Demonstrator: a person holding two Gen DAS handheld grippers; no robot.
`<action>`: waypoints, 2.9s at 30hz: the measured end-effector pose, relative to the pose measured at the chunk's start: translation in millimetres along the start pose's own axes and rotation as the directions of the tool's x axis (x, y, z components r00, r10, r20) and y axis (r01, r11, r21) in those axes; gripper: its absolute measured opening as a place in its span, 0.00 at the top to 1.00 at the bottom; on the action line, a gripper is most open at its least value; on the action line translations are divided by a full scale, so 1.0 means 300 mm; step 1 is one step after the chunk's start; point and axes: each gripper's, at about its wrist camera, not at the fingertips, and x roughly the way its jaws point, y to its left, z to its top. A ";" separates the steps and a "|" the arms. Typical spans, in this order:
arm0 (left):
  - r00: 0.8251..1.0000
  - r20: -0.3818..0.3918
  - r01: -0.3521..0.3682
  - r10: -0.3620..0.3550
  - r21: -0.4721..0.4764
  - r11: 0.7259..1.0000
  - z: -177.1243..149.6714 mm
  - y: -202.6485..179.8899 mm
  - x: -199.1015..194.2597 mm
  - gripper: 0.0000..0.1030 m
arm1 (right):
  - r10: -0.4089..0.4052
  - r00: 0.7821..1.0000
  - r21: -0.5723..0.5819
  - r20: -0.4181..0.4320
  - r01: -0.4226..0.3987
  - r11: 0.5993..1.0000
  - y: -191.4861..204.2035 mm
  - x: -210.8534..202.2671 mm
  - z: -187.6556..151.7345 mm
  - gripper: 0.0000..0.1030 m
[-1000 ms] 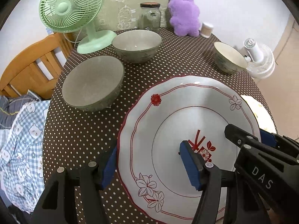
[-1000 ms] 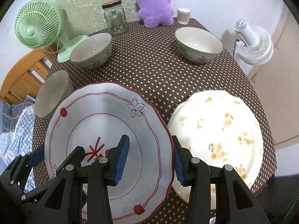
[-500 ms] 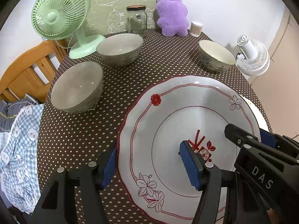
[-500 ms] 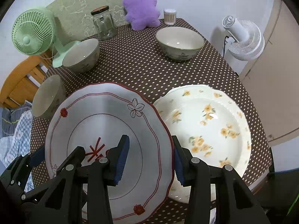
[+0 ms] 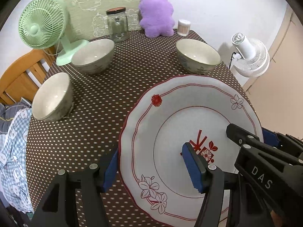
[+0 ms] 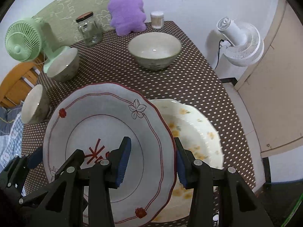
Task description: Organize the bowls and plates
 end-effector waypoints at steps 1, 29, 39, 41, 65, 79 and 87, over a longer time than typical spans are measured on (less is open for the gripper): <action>1.000 -0.004 0.003 -0.003 -0.002 1.000 0.000 -0.010 0.004 0.37 | -0.001 1.000 -0.001 -0.004 0.001 1.000 -0.017 0.004 0.002 0.54; 0.995 -0.091 -0.040 0.034 -0.069 0.997 -0.040 -0.285 0.178 0.36 | -0.012 0.996 -0.064 -0.084 0.006 0.998 -0.279 0.128 -0.019 0.54; 0.990 -0.075 -0.121 0.116 -0.056 0.991 -0.045 -0.319 0.174 0.34 | 0.028 0.996 -0.056 -0.085 -0.033 0.998 -0.302 0.116 -0.029 0.52; 0.990 -0.075 -0.127 0.123 -0.056 0.990 -0.043 -0.323 0.175 0.33 | 0.038 0.996 -0.054 -0.082 -0.042 0.998 -0.312 0.102 -0.033 0.52; 0.992 -0.018 -0.123 0.122 -0.073 0.990 -0.053 -0.270 0.108 0.31 | 0.014 0.995 -0.128 -0.102 -0.027 0.991 -0.240 0.128 -0.009 0.74; 0.996 -0.018 -0.087 0.086 -0.070 0.994 -0.057 -0.140 0.055 0.22 | -0.026 0.998 -0.053 -0.065 0.023 0.998 -0.185 0.081 -0.022 0.38; 0.997 0.010 -0.079 0.080 -0.084 0.993 -0.060 -0.013 -0.005 0.15 | -0.025 1.000 -0.047 -0.015 0.025 0.999 -0.087 0.030 -0.029 0.26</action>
